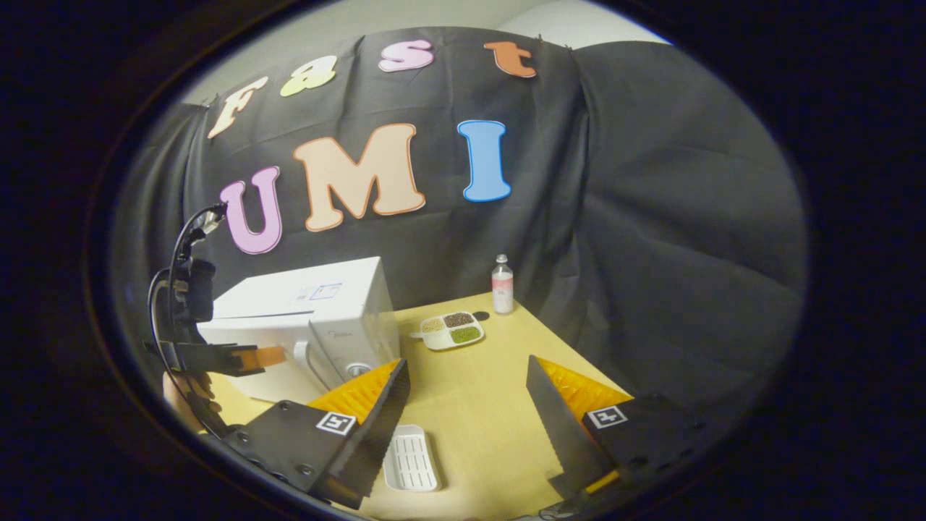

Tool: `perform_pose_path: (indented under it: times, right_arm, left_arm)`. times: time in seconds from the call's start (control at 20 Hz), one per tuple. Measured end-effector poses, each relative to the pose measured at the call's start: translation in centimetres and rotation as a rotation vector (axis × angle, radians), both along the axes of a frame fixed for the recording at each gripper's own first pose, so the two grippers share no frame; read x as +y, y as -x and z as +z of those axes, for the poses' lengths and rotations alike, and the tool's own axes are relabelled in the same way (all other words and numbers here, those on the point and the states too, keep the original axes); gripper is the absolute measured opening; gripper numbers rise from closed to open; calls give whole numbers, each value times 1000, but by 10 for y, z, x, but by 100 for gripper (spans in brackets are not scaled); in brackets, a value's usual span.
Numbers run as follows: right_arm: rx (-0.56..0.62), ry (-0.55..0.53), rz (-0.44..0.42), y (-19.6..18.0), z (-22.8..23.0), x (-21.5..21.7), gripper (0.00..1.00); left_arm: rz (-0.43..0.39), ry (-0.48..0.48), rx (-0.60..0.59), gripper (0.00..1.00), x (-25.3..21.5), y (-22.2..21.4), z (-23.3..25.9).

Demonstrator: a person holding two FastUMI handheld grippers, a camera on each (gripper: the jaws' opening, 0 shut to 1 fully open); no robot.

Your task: Open the microwave oven with the left hand, put the food in, and close the microwave oven.

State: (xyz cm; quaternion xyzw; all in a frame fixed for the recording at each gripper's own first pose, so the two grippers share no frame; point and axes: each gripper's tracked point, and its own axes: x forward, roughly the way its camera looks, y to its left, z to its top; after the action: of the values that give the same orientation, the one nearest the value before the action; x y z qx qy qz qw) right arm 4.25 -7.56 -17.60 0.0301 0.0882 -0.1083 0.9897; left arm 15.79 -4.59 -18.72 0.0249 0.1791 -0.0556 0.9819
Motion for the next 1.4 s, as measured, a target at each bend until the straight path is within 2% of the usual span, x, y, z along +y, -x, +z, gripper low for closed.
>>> perform_pose_path:
  times: [0.55,0.6,0.65,0.75,0.8,0.85,0.9,1.0,1.05,1.1,1.2,1.4]
  right_arm:
    - [12,17,26,-3,-3,13,91]
    - [10,19,25,-1,-1,13,99]
    - [7,20,24,-1,-1,13,91]
    - [3,20,18,2,1,12,91]
    - [2,20,16,2,1,12,99]
    - [2,19,15,3,1,11,99]
    - [-2,18,17,5,2,12,91]
    - [-14,15,23,8,5,15,91]
    - [-20,15,27,9,6,16,99]
    - [-25,14,32,10,7,17,91]
    - [-31,13,42,11,8,19,91]
    - [-56,16,47,16,15,19,91]
  left_arm:
    - [-26,13,-2,1,2,-1,0]
    - [-25,14,-3,1,2,-1,0]
    - [-24,11,-1,1,2,-1,0]
    - [-28,7,-1,1,2,-1,0]
    - [-31,10,2,1,2,0,0]
    - [-38,12,-2,1,2,-1,-1]
    - [-40,8,-2,0,3,-1,-2]
    - [-50,-4,-5,0,3,-1,-2]
    - [-41,-13,-2,1,4,0,-2]
    - [-12,-20,-5,1,7,0,-2]
    - [16,-27,-18,1,7,3,1]
    - [10,-33,-10,1,8,21,3]
